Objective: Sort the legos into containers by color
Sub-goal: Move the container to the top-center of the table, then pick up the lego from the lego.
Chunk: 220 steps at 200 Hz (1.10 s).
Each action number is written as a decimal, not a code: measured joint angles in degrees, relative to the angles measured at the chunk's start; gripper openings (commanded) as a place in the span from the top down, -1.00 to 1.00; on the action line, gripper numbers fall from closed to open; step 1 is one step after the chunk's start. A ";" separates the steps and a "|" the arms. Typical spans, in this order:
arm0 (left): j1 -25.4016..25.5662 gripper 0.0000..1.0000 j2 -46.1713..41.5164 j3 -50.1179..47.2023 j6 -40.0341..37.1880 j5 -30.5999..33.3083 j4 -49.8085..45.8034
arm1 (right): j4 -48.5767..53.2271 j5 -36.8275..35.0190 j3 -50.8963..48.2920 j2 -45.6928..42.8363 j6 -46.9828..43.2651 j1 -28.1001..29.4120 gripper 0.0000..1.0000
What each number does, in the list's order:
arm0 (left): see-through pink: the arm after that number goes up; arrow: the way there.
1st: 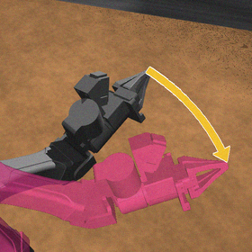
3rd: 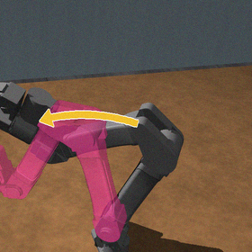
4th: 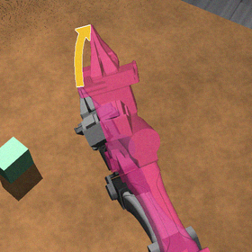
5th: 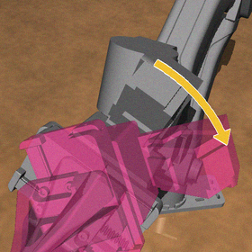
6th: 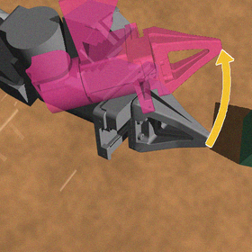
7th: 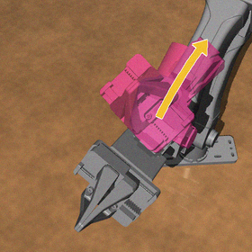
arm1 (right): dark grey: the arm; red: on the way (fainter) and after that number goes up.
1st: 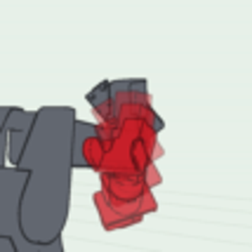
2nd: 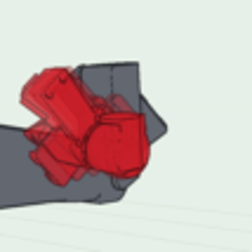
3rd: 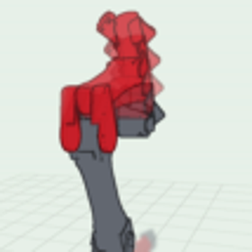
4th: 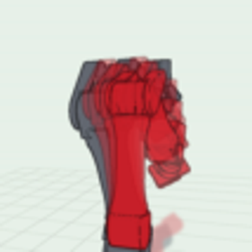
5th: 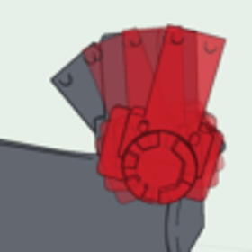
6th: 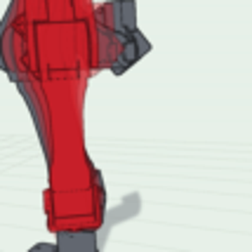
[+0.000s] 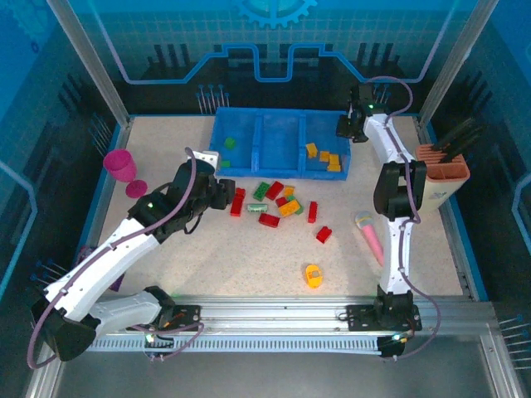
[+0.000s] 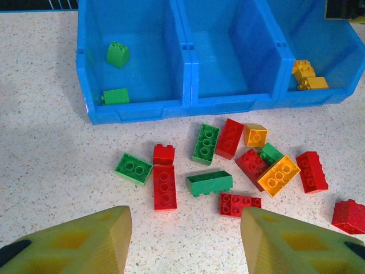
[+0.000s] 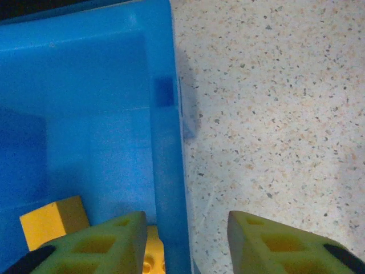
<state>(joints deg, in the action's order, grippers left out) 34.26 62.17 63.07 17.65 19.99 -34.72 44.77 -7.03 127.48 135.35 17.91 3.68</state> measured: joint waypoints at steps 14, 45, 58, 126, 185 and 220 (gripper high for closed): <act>-0.02 -0.09 0.00 -0.22 0.00 0.02 0.02 | -0.35 -0.04 -0.57 -0.17 -0.11 0.04 -0.18; -0.11 -0.10 0.02 -0.31 -0.07 0.15 0.04 | -0.96 -1.49 -7.67 -4.17 -0.63 0.28 -0.28; -0.24 -0.11 0.02 -0.31 -0.28 0.17 0.11 | -1.20 -2.32 -11.19 -7.43 -0.85 0.59 -0.29; -3.45 -0.15 0.07 -0.33 -3.69 -0.87 1.22 | -5.70 -4.85 -35.06 -36.48 -1.22 11.30 -0.42; -6.75 -0.18 -1.18 -2.10 -4.42 -4.37 2.05 | -8.46 1.09 -53.64 -40.57 7.50 22.64 -0.49; -7.28 -0.20 -1.68 -2.56 -4.52 -5.46 2.23 | -11.02 3.10 -55.19 -36.09 11.41 27.56 -0.47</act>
<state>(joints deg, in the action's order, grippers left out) 26.98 60.49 60.51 13.13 14.52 -32.49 33.76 -3.92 72.29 99.26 29.32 31.24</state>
